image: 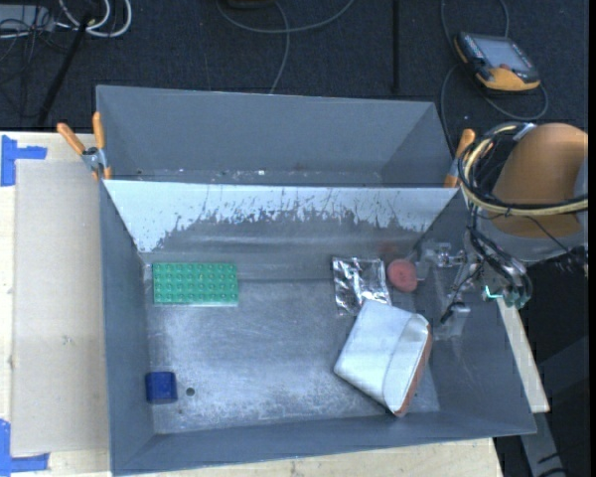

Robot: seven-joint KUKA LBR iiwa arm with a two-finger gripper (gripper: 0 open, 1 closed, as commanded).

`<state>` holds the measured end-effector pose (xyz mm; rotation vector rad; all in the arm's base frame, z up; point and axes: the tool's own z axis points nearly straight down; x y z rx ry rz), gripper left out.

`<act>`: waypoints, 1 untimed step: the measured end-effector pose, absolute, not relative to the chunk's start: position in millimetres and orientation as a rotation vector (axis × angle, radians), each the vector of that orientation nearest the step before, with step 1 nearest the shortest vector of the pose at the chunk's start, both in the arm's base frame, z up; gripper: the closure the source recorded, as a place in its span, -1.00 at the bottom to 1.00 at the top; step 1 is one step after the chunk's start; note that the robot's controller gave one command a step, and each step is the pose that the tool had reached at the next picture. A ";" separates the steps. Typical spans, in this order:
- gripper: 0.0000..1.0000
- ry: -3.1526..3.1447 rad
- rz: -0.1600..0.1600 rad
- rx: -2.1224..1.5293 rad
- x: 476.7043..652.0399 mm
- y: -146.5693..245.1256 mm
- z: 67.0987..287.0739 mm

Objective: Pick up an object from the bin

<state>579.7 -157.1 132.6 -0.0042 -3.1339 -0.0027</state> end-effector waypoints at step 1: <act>-1.00 -3.136 -0.005 -0.091 600.9 -100.0 66.3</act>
Offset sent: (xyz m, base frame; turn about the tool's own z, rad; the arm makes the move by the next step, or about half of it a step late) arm 0.0215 0.0530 -0.0626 0.0595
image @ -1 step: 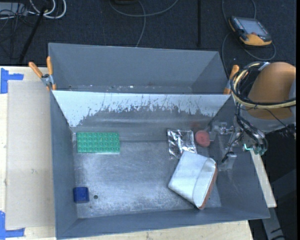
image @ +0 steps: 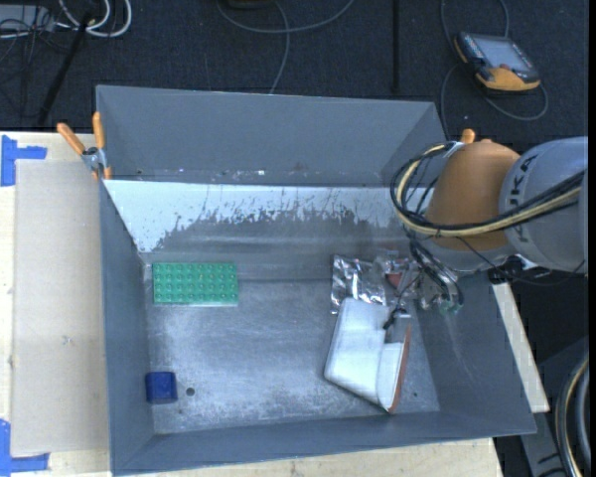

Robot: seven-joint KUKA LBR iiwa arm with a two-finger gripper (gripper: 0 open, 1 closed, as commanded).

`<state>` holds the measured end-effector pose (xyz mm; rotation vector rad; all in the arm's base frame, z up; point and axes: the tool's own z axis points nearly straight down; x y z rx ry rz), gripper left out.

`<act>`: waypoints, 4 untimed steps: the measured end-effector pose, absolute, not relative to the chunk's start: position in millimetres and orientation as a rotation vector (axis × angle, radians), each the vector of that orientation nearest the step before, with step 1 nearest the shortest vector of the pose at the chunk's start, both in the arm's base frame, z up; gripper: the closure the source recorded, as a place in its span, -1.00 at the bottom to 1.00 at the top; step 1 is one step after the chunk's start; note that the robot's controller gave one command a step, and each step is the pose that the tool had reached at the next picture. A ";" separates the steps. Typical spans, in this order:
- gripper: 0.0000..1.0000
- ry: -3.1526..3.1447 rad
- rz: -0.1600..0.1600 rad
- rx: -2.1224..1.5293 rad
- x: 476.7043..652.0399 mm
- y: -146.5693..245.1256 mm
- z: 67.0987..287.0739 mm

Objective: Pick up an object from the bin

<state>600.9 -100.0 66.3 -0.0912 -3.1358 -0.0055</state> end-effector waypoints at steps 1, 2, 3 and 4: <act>-1.00 -3.137 -0.003 -0.120 585.2 -53.1 70.6; 1.00 -3.139 0.001 -0.117 585.7 -55.5 70.6; 1.00 -3.140 0.002 -0.080 580.0 -45.3 70.0; 1.00 -3.147 0.000 -0.067 572.9 -40.3 70.7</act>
Offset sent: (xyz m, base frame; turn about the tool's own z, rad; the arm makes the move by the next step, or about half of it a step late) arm -0.0156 0.0438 0.0044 0.0216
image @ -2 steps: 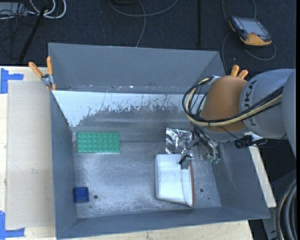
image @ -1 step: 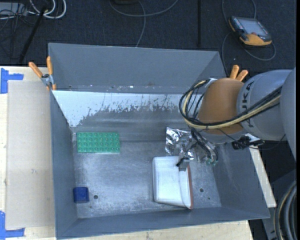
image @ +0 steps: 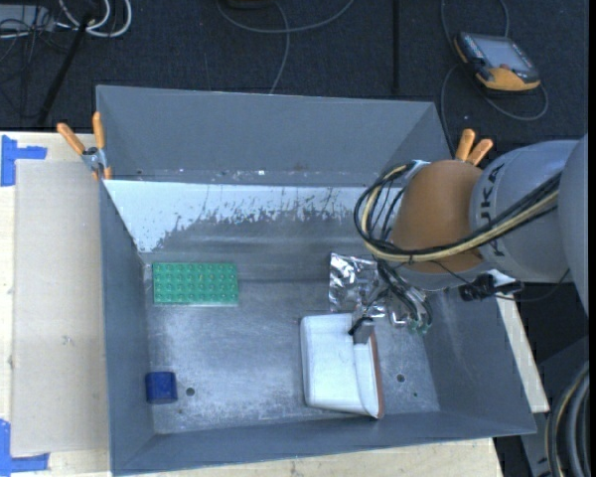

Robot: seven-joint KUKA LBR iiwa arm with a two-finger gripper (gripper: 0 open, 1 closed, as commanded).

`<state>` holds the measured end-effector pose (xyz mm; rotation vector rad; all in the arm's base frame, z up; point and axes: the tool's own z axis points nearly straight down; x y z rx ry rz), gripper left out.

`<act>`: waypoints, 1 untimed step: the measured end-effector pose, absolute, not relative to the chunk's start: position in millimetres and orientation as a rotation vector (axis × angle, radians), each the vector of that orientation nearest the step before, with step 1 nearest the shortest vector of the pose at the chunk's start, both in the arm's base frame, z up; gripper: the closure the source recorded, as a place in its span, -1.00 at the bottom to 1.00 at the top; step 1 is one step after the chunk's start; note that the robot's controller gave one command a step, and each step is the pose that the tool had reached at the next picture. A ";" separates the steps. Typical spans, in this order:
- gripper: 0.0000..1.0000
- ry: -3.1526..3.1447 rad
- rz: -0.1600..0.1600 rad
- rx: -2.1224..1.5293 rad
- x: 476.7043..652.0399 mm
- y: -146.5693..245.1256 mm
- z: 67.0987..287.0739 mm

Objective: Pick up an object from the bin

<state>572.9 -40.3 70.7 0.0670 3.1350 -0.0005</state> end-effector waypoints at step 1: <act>1.00 3.132 0.000 -0.006 539.8 -27.5 71.3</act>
Offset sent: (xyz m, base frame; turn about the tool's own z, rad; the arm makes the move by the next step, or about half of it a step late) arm -0.0352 0.0131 -0.0007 -0.0493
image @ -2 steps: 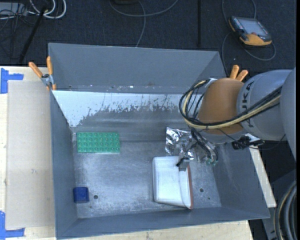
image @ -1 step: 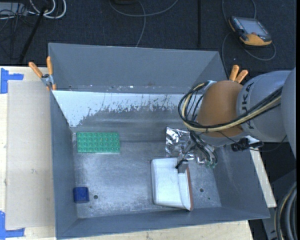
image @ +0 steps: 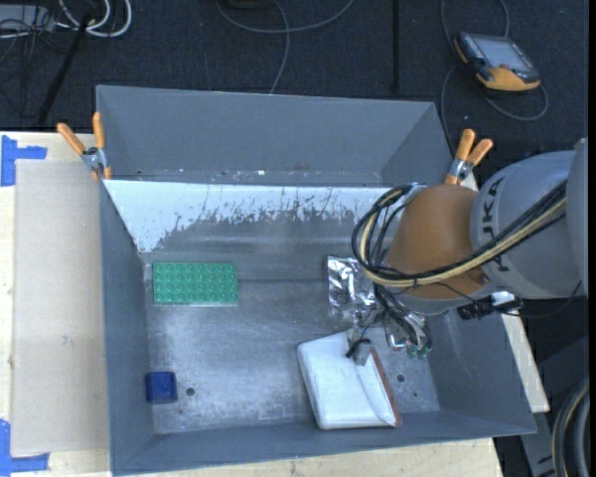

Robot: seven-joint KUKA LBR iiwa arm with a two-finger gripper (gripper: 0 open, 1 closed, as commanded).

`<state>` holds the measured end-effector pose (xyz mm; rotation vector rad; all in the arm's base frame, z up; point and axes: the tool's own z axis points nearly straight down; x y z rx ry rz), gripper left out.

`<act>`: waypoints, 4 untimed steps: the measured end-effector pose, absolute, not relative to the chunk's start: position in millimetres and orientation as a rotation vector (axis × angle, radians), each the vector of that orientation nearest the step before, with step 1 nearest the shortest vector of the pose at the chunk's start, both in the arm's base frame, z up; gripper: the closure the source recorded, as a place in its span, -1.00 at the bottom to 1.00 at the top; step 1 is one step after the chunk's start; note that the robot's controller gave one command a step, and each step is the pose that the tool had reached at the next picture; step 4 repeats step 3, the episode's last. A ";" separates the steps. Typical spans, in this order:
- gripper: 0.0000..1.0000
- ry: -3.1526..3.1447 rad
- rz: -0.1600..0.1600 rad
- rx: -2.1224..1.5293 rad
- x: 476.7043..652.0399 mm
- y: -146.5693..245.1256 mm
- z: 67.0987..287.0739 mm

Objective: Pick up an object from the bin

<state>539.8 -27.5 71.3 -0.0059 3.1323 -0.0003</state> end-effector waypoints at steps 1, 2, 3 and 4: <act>1.00 3.133 0.000 0.025 566.5 -28.7 140.3; 1.00 3.138 0.000 -0.003 545.7 -19.3 195.4; 1.00 3.094 -0.002 -0.520 540.3 -37.6 245.7; 1.00 3.094 -0.002 -0.520 540.3 -37.6 245.7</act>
Offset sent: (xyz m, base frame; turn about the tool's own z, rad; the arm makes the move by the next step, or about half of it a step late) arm 0.0239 -0.0008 0.0654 0.0208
